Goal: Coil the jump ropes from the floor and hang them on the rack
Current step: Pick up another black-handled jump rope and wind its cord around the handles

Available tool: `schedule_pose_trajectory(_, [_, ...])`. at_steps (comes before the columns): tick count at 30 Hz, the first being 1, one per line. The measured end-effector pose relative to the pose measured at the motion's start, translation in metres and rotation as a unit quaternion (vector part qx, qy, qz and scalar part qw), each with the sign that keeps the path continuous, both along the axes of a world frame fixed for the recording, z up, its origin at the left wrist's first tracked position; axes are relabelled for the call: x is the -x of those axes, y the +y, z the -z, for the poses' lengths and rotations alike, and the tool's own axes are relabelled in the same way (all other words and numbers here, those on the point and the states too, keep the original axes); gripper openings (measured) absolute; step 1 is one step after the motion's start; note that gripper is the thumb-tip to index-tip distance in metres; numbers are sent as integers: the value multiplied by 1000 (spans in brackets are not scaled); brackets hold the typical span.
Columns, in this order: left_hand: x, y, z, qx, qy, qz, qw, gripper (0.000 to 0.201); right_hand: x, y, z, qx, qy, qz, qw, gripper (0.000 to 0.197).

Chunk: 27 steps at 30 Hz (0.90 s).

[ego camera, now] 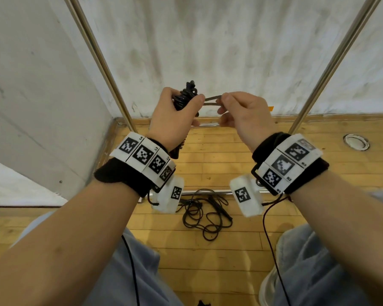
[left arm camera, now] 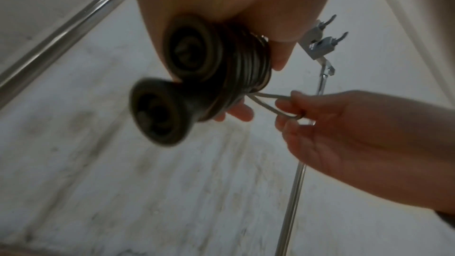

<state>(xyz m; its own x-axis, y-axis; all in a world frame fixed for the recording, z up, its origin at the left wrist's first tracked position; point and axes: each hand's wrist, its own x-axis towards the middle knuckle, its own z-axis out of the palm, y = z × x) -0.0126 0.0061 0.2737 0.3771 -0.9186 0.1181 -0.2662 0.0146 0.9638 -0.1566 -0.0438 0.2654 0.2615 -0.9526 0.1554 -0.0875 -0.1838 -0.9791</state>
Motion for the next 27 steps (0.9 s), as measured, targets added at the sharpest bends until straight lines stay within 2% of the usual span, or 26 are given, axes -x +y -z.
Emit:
schedule_pose_trajectory(3, [-2, -4, 3, -5, 3, -8, 1000, 29, -1, 8, -5, 78, 64, 21, 995, 20])
schedule_pose_trajectory(7, [5, -8, 5, -29, 21, 20, 999, 15, 4, 6, -13, 119, 73, 55, 989, 31])
schedule_pose_trajectory(10, [12, -8, 4, -42, 42, 65, 996, 17, 3, 4, -21, 125, 84, 41, 988, 16])
schedule_pose_trajectory(13, [20, -9, 2, -20, -13, 93, 995, 8, 6, 2, -28, 122, 73, 48, 989, 11])
schedule_pose_trajectory(16, [30, -10, -7, 15, -60, 118, 991, 14, 13, 0, -41, 120, 41, 72, 989, 11])
schedule_pose_trajectory(21, [41, -16, -38, 62, -63, 97, 991, 18, 27, -2, -67, 117, 2, 63, 991, 11])
schedule_pose_trajectory(24, [50, -21, -67, 100, -65, 90, 989, 16, 34, -3, -89, 124, 4, 60, 990, 9])
schedule_pose_trajectory(27, [57, -27, -102, 137, -64, 87, 985, 10, 40, -8, -121, 145, -16, 73, 987, 16])
